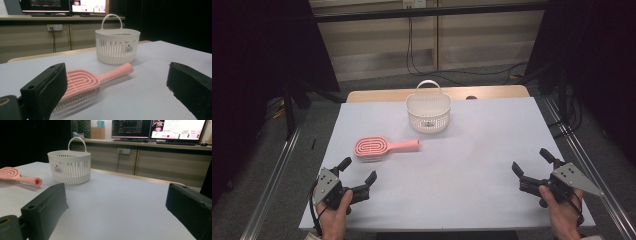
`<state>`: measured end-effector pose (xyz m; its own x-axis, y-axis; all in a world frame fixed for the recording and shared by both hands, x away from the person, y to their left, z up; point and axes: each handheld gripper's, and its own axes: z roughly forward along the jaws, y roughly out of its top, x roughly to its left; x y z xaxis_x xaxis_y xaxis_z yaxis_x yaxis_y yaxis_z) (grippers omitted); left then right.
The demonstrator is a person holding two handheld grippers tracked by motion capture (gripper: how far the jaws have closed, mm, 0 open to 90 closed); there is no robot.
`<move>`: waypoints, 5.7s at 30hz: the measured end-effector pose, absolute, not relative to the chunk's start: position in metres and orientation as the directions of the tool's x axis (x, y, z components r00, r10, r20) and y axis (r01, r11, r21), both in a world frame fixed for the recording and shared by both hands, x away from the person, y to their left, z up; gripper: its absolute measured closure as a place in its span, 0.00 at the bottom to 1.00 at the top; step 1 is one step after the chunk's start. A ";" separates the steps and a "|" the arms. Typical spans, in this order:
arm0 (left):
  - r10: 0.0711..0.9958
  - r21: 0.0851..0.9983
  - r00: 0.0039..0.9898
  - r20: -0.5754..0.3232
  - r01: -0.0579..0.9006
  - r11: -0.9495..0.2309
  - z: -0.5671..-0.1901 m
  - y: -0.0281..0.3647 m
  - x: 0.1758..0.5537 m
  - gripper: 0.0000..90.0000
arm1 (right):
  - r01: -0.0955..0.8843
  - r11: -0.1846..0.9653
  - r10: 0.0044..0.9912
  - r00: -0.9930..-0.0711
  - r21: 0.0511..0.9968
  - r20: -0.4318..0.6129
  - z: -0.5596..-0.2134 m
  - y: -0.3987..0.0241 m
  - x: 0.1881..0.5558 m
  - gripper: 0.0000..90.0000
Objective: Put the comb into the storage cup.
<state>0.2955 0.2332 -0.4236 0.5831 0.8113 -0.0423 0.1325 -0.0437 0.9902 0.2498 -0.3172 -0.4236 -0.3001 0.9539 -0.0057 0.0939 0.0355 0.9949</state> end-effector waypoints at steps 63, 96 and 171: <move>0.739 0.989 0.674 -0.017 0.121 -0.087 -0.388 0.222 0.337 0.03 | 0.104 0.041 0.943 -0.333 0.994 -0.004 -0.426 -0.314 0.251 0.01; 0.761 0.985 0.643 0.088 0.060 -0.165 -0.382 0.201 0.400 0.03 | 0.098 0.047 0.938 -0.348 0.994 -0.010 -0.425 -0.313 0.251 0.01; 0.553 0.871 0.826 -0.111 0.349 -0.345 -0.375 0.197 0.433 1.00 | 0.114 0.049 0.936 -0.351 0.992 -0.006 -0.427 -0.313 0.252 0.01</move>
<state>0.4327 0.1974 -0.3751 0.8259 0.5527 -0.1115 0.3487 -0.3453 0.8713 0.2520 -0.3125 -0.4266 -0.3512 0.9363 -0.0058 0.1140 0.0490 0.9923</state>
